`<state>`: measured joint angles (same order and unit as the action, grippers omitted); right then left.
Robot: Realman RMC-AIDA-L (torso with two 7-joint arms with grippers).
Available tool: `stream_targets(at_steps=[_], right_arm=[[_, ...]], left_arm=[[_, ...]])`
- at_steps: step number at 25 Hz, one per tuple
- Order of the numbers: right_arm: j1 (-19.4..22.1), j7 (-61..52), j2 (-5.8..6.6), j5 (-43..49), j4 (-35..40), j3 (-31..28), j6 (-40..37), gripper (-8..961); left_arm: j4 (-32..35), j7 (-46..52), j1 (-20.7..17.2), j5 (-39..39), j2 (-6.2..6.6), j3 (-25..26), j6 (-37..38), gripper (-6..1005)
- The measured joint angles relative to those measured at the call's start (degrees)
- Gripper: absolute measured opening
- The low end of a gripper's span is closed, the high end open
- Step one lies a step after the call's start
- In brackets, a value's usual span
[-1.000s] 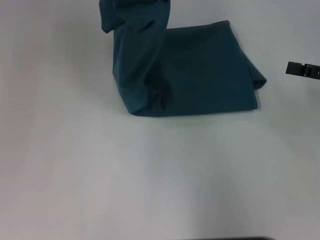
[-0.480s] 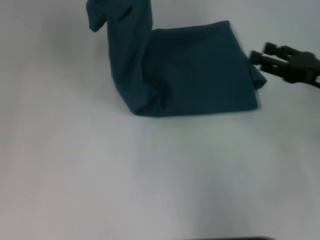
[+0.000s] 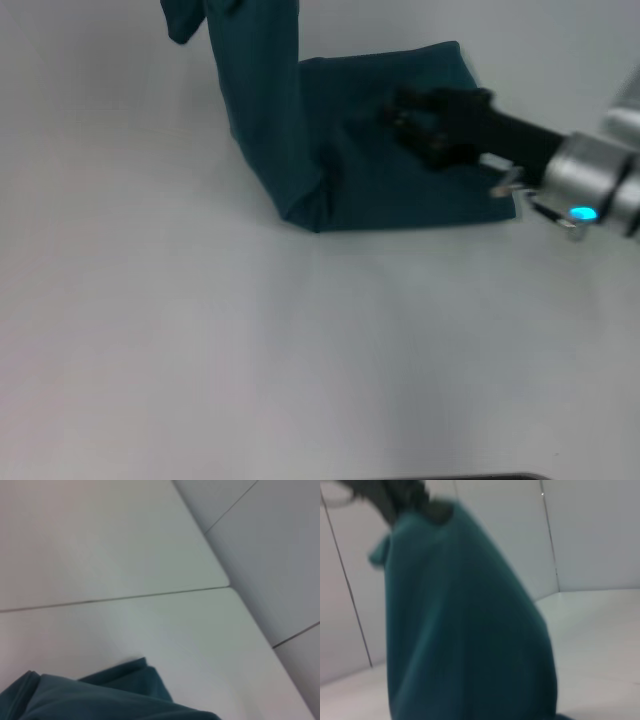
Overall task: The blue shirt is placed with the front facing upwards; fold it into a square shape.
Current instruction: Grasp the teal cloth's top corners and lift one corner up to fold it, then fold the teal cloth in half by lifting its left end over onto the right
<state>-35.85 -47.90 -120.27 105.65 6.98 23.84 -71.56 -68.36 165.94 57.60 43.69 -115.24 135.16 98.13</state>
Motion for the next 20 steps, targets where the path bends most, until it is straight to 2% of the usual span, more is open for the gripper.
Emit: stream_targets(at_steps=[5, 7, 10, 18, 20], right_arm=[[-5.8, 11.8, -0.47, -3.4, -9.7, -0.3, 10.3, 276], [-7.6, 16.0, -0.58, -4.5, -12.6, -1.2, 13.3, 204], [-9.2, 18.1, -0.54, -4.4, -16.2, -2.4, 14.2, 149], [-11.9, 17.8, -0.55, 3.4, -21.0, -3.3, 13.3, 3], [-11.4, 18.0, -0.40, 3.5, -21.1, -3.9, 12.8, 4]], left_arm=[[-1.9, 0.1, -1.5, 3.7, 1.63, 0.5, 1.4, 63], [-1.9, 0.1, -1.9, 4.2, 1.82, 0.7, 1.4, 63], [-1.7, 0.0, -2.2, 4.3, 2.01, 0.8, 1.2, 63], [-0.8, -0.3, -2.5, 4.3, 2.11, 0.8, 0.0, 62], [-0.5, -0.5, -2.5, 4.4, 2.05, 0.8, -0.2, 62]])
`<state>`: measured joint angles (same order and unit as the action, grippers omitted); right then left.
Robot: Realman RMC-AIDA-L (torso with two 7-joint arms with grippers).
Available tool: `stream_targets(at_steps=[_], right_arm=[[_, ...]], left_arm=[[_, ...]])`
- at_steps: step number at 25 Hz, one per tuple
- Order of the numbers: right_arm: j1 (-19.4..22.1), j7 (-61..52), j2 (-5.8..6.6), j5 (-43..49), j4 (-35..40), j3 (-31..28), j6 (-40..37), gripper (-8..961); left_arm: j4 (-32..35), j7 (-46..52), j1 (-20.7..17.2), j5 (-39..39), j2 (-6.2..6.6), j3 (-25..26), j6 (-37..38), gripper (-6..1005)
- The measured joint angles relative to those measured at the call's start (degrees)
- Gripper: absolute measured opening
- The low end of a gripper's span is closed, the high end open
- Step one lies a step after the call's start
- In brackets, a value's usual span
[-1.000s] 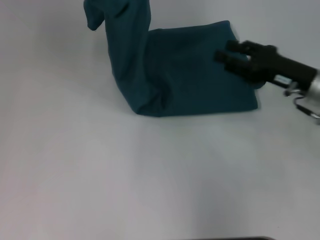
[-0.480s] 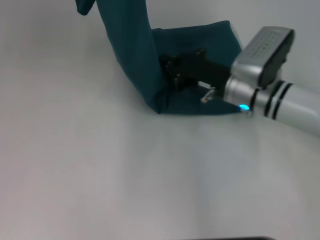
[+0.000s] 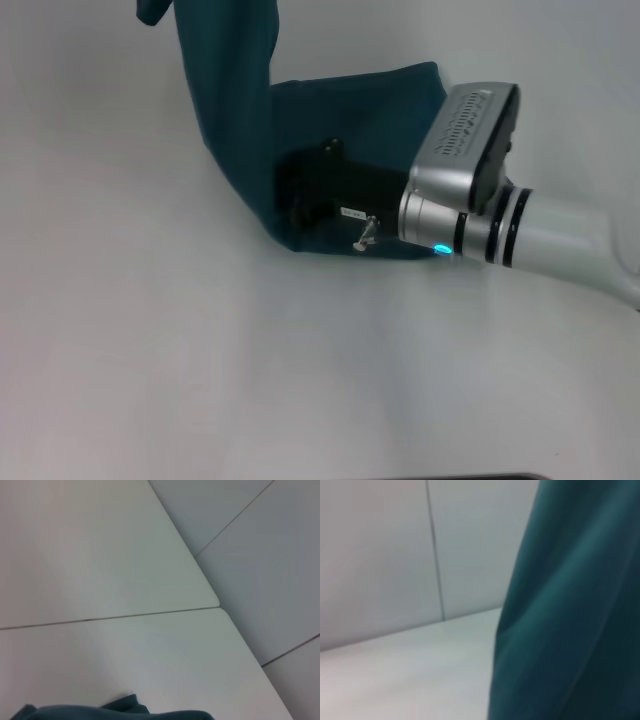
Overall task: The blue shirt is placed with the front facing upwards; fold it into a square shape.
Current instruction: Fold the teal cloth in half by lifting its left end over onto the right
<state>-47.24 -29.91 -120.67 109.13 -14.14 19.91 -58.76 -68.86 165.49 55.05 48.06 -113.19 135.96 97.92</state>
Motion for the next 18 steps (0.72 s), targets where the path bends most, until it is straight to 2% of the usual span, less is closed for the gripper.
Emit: stream_targets(at_steps=[5, 8, 14, 18], right_arm=[[5.4, -1.3, 0.79, -0.2, 2.8, -3.0, -7.2, 5], [8.9, -7.7, 1.01, 0.5, 8.2, -3.0, -12.3, 6], [15.4, -24.8, 1.06, 4.9, 25.1, 0.3, -23.5, 5], [20.7, -37.1, 1.11, 6.0, 37.6, 3.8, -30.9, 5]], left_arm=[[0.8, -0.1, -0.1, -0.4, -0.04, 0.0, -0.3, 62], [1.4, -0.2, -0.3, -0.4, 0.01, 0.0, -0.7, 63], [1.6, -1.0, -1.3, -0.1, -0.51, -0.5, -0.6, 63], [1.6, -2.0, -1.4, 0.0, -1.40, -0.8, 0.0, 62]])
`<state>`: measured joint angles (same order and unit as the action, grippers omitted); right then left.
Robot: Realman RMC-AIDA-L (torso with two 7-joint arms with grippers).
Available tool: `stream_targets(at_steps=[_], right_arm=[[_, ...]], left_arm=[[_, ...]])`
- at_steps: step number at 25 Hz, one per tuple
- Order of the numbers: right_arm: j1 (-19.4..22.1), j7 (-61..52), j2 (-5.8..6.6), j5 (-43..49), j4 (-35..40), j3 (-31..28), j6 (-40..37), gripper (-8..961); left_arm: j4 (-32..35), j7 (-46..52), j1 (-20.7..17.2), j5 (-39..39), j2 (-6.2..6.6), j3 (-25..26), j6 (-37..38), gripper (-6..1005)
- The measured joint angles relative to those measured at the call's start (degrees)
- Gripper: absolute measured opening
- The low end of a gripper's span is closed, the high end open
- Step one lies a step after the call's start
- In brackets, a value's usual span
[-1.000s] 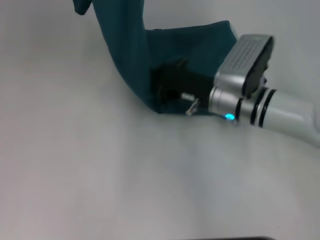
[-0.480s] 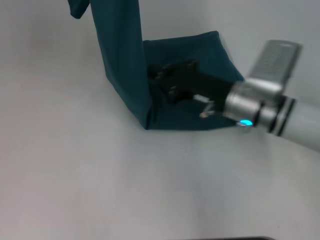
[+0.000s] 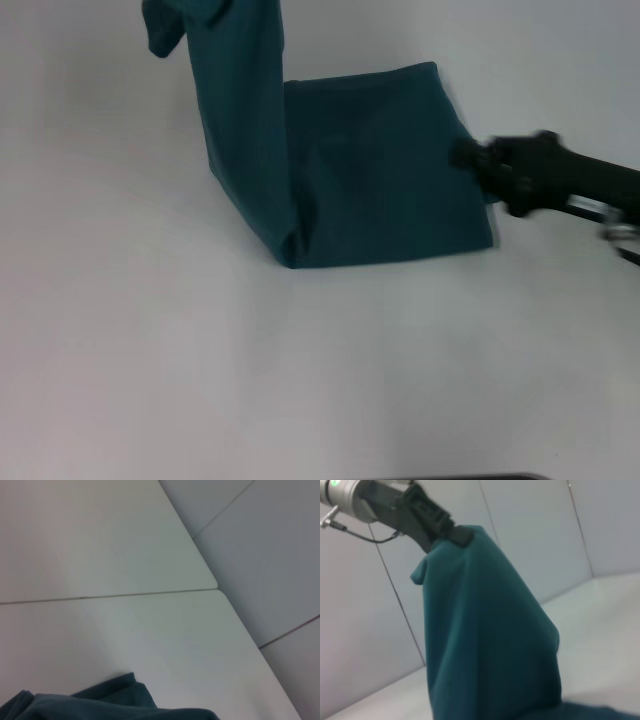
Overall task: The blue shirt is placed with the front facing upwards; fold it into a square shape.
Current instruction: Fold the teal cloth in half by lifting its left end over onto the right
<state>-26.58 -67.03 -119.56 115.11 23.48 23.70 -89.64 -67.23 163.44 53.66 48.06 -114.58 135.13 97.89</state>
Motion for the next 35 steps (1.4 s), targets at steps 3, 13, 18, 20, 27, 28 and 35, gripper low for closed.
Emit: stream_targets(at_steps=[3, 13, 18, 20, 27, 28, 35], right_arm=[[3.7, -6.7, 0.02, 1.0, 7.5, 1.4, -4.2, 5], [7.7, -12.6, 0.19, 8.1, 16.3, 1.6, -10.5, 6], [7.3, -12.6, 0.21, 10.0, 16.2, 1.7, -10.5, 6], [7.2, -12.6, 0.21, 10.8, 16.2, 1.7, -10.5, 6], [7.6, -12.6, 0.41, 11.6, 16.4, 1.6, -10.6, 6], [7.6, -12.6, 0.41, 11.6, 16.4, 1.6, -10.6, 6], [7.3, -12.6, 0.39, 11.6, 16.3, 1.7, -10.7, 6]], left_arm=[[0.0, -0.7, -0.1, 0.0, -0.82, -0.4, 0.1, 62], [-0.1, -0.8, 0.7, -0.3, -4.47, -5.1, -3.5, 67], [1.2, -0.7, 2.0, -0.4, -6.97, -7.6, -6.1, 74], [1.9, -0.5, 2.4, -0.7, -7.73, -8.6, -7.5, 77], [5.8, 1.5, 2.8, -2.1, -9.30, -14.5, -14.2, 86], [6.7, 1.6, 3.0, -2.0, -9.36, -15.3, -15.1, 88], [14.7, 1.8, 5.9, -2.2, -9.40, -19.9, -19.7, 97]])
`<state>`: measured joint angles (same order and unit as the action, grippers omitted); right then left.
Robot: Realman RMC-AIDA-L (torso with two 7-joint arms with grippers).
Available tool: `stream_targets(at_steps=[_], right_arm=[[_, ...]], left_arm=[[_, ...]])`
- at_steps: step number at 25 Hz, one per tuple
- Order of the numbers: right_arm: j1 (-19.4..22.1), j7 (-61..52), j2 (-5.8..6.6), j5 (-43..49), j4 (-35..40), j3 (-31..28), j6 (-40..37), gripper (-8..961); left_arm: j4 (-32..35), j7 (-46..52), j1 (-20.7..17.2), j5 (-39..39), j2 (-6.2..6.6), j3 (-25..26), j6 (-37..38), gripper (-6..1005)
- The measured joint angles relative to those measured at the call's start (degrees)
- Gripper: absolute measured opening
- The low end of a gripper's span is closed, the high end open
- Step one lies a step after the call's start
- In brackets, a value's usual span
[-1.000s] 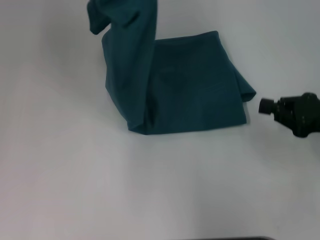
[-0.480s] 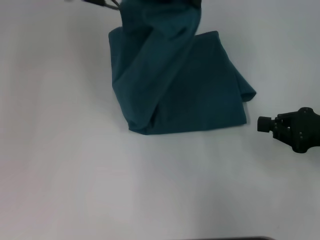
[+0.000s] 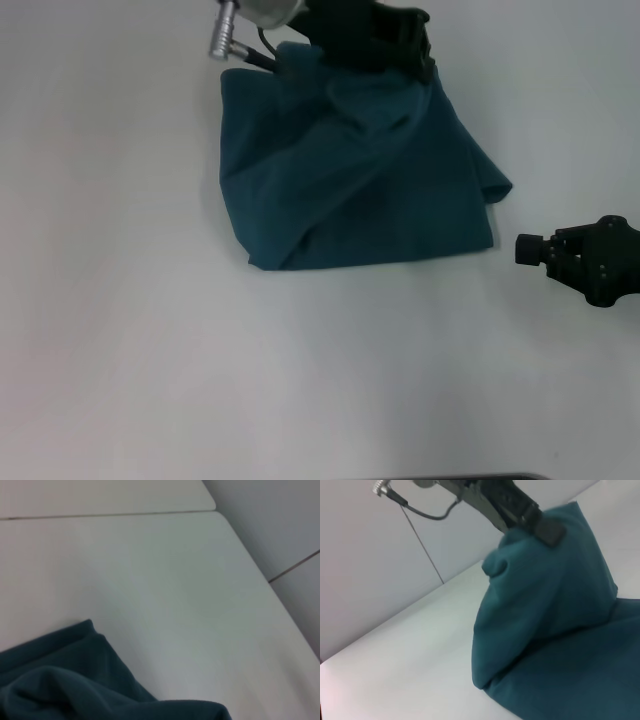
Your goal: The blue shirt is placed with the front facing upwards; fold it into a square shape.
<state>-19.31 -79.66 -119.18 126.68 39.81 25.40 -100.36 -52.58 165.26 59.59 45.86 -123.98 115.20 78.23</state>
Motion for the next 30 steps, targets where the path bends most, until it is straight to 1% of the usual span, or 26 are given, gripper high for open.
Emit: stream_targets(at_steps=[6, 9, 16, 19, 22, 25, 28, 29, 30], right_arm=[[-0.1, 0.0, 0.00, 0.0, -0.1, 0.0, 0.0, 5], [-0.2, 0.0, 0.00, 0.0, -0.1, 0.0, 0.0, 5], [-0.2, -0.1, 0.08, 0.1, -0.2, 0.0, 0.3, 5], [-0.2, -0.1, 0.09, 0.3, -0.3, 0.0, 0.5, 6], [-0.2, -0.1, 0.15, 0.3, -0.4, 0.0, 0.7, 6], [-0.2, -0.1, 0.18, 0.3, -0.4, -0.2, 0.7, 6], [-0.2, -0.5, 0.26, 0.2, -0.3, -0.6, 0.7, 5], [-0.3, -0.9, 0.29, 0.2, -0.2, -0.7, 0.7, 5], [-0.4, -1.4, 0.31, 0.1, 0.0, -0.8, 0.6, 5]], left_arm=[[2.3, -0.2, 0.6, 0.6, -0.12, -2.0, -2.6, 105], [5.1, -2.0, 1.6, 2.6, 0.04, -1.7, -2.9, 109], [6.7, -5.0, 2.8, 5.6, -0.14, -1.6, -3.2, 119], [7.1, -7.1, 3.0, 8.4, -0.07, -1.1, -2.7, 242], [6.2, -11.5, 1.4, 13.4, 0.15, 2.6, -0.8, 355], [4.0, -14.0, -1.7, 16.5, 0.49, 7.8, 2.2, 446], [1.5, -12.9, -5.2, 16.8, 1.34, 11.4, 4.4, 538], [0.0, -12.1, -7.6, 17.1, 1.90, 13.7, 5.9, 569], [-0.3, -12.0, -8.3, 17.2, 2.03, 14.4, 6.4, 603]])
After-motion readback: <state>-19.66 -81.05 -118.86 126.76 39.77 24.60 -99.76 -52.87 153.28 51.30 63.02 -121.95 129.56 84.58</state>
